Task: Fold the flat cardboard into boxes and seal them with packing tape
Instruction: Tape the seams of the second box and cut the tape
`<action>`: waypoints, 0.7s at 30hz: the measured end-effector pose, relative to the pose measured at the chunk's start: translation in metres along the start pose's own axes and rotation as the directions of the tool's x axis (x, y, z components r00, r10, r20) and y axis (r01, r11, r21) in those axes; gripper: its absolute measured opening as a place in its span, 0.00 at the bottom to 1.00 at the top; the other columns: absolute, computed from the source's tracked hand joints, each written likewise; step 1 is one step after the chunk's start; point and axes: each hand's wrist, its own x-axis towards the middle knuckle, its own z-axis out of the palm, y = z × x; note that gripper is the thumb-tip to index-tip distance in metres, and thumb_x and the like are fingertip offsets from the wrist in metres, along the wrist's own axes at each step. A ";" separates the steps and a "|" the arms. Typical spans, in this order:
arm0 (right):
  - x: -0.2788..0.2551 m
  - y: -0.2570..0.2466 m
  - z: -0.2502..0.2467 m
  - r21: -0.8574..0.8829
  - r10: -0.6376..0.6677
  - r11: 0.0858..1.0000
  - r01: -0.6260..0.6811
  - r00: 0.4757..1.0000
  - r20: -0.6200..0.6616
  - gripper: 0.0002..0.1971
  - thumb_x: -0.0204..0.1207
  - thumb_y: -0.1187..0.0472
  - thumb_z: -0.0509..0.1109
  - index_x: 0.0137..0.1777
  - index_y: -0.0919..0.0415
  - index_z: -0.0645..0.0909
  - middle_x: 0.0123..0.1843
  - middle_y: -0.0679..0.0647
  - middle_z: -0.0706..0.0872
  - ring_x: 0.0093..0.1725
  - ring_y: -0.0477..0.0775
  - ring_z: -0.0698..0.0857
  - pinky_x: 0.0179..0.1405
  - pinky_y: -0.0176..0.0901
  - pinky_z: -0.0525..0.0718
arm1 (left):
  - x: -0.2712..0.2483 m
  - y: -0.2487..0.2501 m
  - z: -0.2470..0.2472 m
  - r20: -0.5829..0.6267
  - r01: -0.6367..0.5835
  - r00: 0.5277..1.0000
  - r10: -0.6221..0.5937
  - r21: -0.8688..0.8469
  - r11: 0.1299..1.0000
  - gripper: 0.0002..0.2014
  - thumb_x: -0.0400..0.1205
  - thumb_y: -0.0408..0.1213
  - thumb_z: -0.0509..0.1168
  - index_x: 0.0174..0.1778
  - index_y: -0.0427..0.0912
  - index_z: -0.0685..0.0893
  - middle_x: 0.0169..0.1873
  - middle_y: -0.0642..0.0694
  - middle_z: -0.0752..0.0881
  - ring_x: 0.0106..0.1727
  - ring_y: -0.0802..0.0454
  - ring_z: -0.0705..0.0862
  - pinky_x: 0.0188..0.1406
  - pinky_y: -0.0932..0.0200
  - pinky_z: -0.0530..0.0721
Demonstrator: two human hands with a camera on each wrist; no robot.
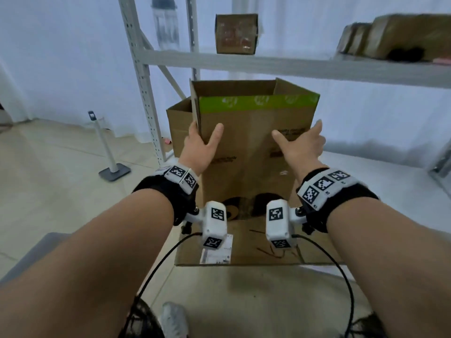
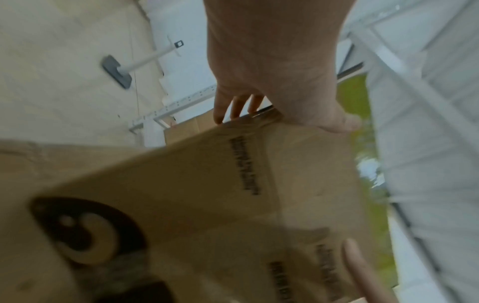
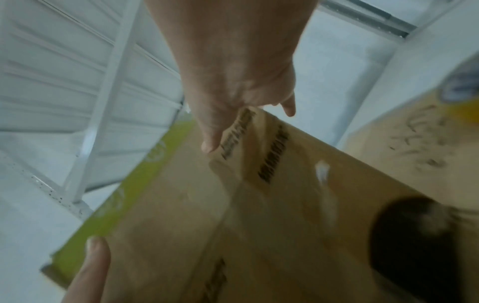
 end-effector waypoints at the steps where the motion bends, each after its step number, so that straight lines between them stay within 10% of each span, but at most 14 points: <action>1: 0.008 -0.008 -0.009 -0.002 -0.033 0.999 0.033 0.999 0.023 0.56 0.72 0.40 0.75 0.86 0.55 0.39 0.83 0.68 0.55 0.81 0.70 0.60 0.79 0.63 0.62 | 0.007 0.011 -0.003 -0.028 -0.012 1.000 0.010 -0.053 0.999 0.60 0.60 0.83 0.56 0.83 0.48 0.55 0.75 0.42 0.74 0.73 0.44 0.75 0.73 0.43 0.75; 9: 0.060 -0.038 -0.049 0.083 -0.158 0.987 0.139 0.938 0.310 0.49 0.74 0.52 0.77 0.84 0.42 0.45 0.77 0.59 0.68 0.70 0.64 0.75 0.55 0.59 0.82 | 0.050 0.030 -0.021 0.027 -0.060 0.998 0.061 -0.049 0.997 0.47 0.74 0.68 0.61 0.83 0.61 0.42 0.73 0.40 0.75 0.68 0.40 0.79 0.67 0.38 0.79; 13: 0.080 -0.053 -0.048 -0.027 -0.186 0.978 0.207 0.924 0.335 0.30 0.78 0.60 0.73 0.75 0.52 0.63 0.65 0.61 0.77 0.57 0.62 0.81 0.44 0.57 0.86 | 0.079 0.036 -0.026 0.035 -0.049 0.998 0.046 0.092 0.995 0.43 0.82 0.63 0.53 0.84 0.50 0.37 0.76 0.37 0.72 0.72 0.37 0.76 0.73 0.38 0.71; 21: 0.125 -0.085 -0.015 -0.274 -0.232 0.907 0.321 0.921 0.313 0.20 0.82 0.59 0.66 0.71 0.57 0.68 0.59 0.63 0.80 0.54 0.65 0.83 0.49 0.63 0.87 | 0.153 0.050 -0.034 -0.063 0.052 0.998 -0.026 0.460 0.886 0.27 0.89 0.53 0.42 0.78 0.38 0.64 0.69 0.31 0.75 0.66 0.32 0.78 0.65 0.38 0.76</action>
